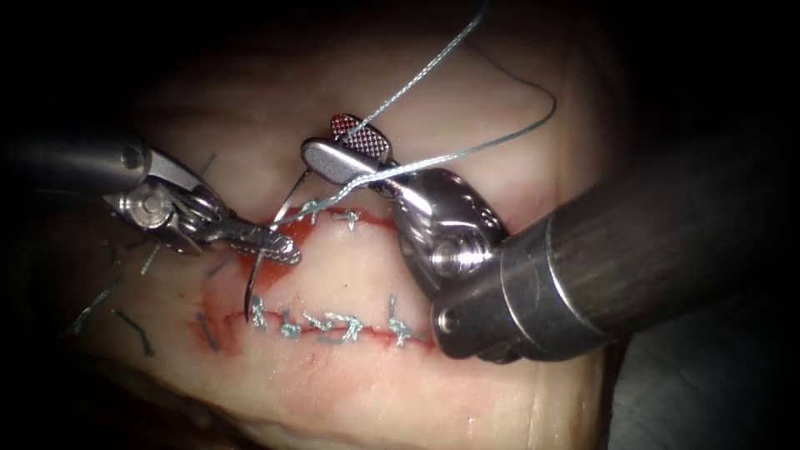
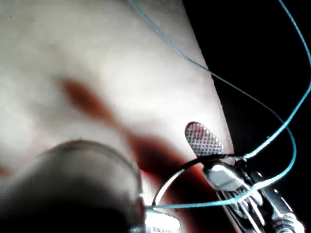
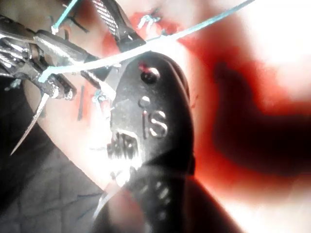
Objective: Wound Closure
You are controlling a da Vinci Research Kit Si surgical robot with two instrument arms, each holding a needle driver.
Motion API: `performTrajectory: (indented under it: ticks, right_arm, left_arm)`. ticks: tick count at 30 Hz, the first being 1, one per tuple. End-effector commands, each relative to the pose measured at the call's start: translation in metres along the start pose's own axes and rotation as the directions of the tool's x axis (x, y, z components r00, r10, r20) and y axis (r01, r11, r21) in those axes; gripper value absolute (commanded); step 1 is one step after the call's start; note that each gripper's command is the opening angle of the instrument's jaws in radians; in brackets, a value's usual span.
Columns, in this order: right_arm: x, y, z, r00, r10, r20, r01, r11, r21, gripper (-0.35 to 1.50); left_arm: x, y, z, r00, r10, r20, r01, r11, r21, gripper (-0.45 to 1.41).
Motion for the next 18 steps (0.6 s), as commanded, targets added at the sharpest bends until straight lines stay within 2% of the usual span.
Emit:
performTrajectory:
  ticks: [1, 10, 18]
  right_arm:
    - [0.0008, 0.0000, 0.0006, 1.000, -0.001, 0.002, 0.001, 1.000, -0.003, 0.98]
    - [0.0009, -0.0001, 0.0006, 1.000, -0.003, 0.000, 0.003, 1.000, -0.006, 0.89]
    - [0.0012, 0.0003, 0.0010, 1.000, -0.008, -0.004, 0.007, 0.998, -0.065, 0.79]
  left_arm:
    - [-0.0006, 0.0003, 0.0002, 1.000, 0.002, 0.013, -0.002, 1.000, 0.002, -0.45]
    - [-0.0005, 0.0002, 0.0001, 1.000, 0.003, 0.031, -0.003, 1.000, 0.016, -0.45]
    - [-0.0003, 0.0003, 0.0006, 1.000, 0.012, 0.018, -0.013, 0.999, 0.049, -0.45]
